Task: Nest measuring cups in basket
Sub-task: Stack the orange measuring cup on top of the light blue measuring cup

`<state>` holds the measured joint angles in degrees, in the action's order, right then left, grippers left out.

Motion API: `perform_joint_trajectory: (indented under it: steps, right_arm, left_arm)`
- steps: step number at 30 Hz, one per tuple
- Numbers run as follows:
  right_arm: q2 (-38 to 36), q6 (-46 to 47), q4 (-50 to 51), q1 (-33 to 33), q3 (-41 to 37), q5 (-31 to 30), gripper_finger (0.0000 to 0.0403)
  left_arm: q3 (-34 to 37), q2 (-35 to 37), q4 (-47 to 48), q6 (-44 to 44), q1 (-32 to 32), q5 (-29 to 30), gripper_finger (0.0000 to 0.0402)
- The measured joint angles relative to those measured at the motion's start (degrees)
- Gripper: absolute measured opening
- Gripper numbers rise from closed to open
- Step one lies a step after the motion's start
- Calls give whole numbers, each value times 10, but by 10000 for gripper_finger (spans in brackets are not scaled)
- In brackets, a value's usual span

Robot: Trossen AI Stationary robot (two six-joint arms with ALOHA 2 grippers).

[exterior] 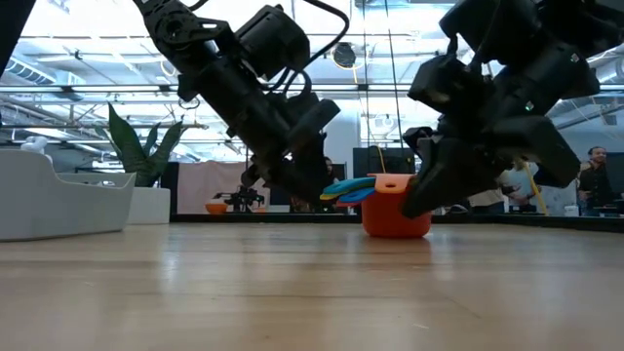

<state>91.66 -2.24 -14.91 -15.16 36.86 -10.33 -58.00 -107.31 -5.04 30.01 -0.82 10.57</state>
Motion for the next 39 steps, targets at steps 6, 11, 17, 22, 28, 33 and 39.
perform_joint_trajectory:
  steps: [6, 11, 17, 22, 28, 33, 39]
  right_arm:
    - [0, -2, -31, 8, 0, -1, 0]
    - [0, -2, -42, 17, 0, -3, 0]
    - [1, -2, -56, 31, 0, -3, 0]
    - [11, -12, -89, 38, 0, -3, 0]
    - [12, -13, -91, 43, 0, -3, 0]
    - [12, -15, -99, 44, 0, -3, 0]
    - [12, -16, -101, 57, 0, -3, 0]
  left_arm:
    - [0, 0, -26, 6, -1, 0, 152]
    - [0, 0, -31, 6, -2, 0, 152]
    - [0, 0, -47, 8, -4, 2, 152]
    - [0, 0, -58, 9, -5, 4, 152]
    - [0, 0, -58, 10, -5, 4, 152]
    - [0, 0, -58, 16, -5, 4, 152]
    - [0, 0, -60, 18, -7, 4, 152]
